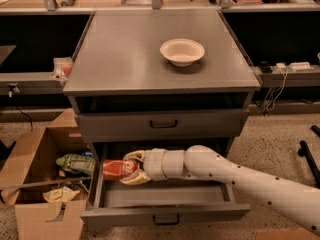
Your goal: Pick coke can from middle drawer and place on counter
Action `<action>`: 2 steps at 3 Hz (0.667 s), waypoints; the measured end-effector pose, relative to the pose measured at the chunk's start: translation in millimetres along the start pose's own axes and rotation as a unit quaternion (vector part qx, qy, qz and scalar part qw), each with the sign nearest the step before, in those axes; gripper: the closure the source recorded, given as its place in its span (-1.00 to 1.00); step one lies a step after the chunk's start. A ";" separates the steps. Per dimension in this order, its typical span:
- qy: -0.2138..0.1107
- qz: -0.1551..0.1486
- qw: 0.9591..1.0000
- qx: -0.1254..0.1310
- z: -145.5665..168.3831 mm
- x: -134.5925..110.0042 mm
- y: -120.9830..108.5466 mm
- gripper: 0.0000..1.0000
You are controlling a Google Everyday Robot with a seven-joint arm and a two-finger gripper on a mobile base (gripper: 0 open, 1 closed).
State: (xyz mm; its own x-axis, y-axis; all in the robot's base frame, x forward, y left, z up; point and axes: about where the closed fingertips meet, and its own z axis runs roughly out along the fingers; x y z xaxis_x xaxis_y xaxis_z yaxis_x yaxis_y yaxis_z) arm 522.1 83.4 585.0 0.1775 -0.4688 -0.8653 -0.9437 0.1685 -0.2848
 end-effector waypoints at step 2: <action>-0.044 -0.126 0.991 0.013 -46.0 -147.8 -45.1 1.00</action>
Offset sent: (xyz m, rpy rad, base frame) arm 0.0110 0.0192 0.2457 -0.0068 -0.3947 0.1358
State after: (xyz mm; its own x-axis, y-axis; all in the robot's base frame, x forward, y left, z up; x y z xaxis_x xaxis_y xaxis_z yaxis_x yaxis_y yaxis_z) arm 525.5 105.2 744.7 0.4321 -0.4215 -0.7973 -0.8584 0.0787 -0.5069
